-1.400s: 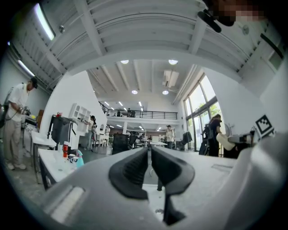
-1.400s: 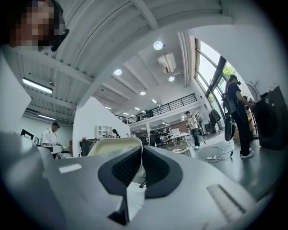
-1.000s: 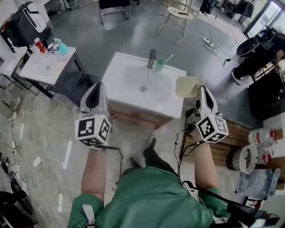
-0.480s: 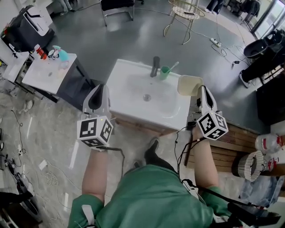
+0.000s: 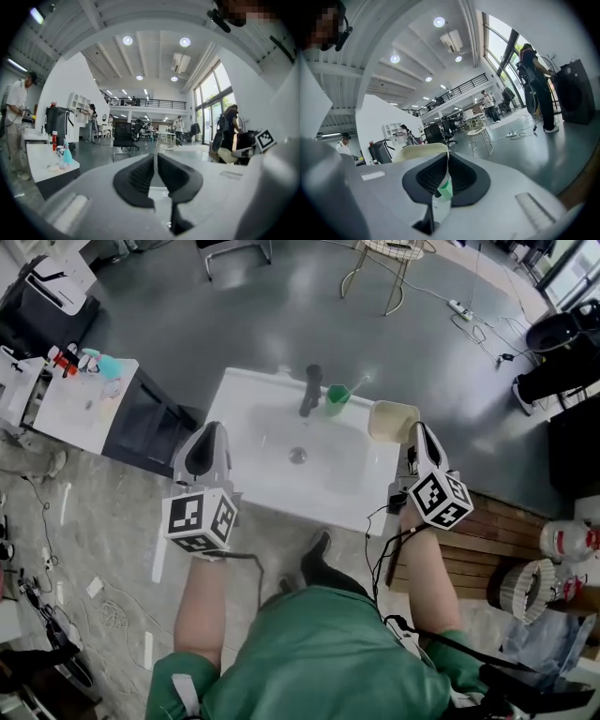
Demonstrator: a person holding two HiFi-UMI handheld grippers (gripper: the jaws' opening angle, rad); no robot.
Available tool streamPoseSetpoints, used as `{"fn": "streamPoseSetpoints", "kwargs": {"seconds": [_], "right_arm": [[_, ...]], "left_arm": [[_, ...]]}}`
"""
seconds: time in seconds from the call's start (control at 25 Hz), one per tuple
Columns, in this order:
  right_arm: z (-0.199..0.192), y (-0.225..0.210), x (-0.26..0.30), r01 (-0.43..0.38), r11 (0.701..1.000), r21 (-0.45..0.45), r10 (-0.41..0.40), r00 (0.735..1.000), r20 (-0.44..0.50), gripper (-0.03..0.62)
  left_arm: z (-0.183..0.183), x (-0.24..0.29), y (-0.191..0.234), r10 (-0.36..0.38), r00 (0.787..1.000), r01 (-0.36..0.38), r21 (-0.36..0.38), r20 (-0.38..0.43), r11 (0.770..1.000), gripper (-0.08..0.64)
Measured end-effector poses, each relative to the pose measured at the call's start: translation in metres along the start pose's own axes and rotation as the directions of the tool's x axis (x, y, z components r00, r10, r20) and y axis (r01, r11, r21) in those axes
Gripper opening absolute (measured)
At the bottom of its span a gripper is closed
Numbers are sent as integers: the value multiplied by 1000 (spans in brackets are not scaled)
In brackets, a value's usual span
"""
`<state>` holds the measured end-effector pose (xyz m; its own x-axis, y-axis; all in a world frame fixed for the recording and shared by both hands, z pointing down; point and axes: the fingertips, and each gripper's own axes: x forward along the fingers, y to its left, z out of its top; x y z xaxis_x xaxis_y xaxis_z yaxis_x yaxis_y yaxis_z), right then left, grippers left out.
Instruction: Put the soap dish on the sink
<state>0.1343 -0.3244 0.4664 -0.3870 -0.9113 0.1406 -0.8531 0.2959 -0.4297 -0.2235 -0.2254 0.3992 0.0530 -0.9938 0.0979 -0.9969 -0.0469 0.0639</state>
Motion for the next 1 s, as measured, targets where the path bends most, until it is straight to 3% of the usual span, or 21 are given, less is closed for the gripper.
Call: {"fn": "streamPoseSetpoints", "kwargs": {"seconds": [0.24,0.56,0.8,1.0], "right_arm": [[-26,-40,43,21,998,51,-17,997,-80,11],[-60,-78,68,76,991,108,-57,984,-166,11],[-82,-99,84,152,982,109,-128,972,-199,11],[-111,-114,104,211,973,94,-181,949,-260,11]], "left_arm": [[-26,42,-12,5,998,-6,-16,-57,1000,21],[-31,64,-20,14,994,-13,11,-104,1000,21],[-44,88,-13,-21,990,23,12,-138,1000,20],[-61,122,-6,-79,981,75,-32,-176,997,20]]}}
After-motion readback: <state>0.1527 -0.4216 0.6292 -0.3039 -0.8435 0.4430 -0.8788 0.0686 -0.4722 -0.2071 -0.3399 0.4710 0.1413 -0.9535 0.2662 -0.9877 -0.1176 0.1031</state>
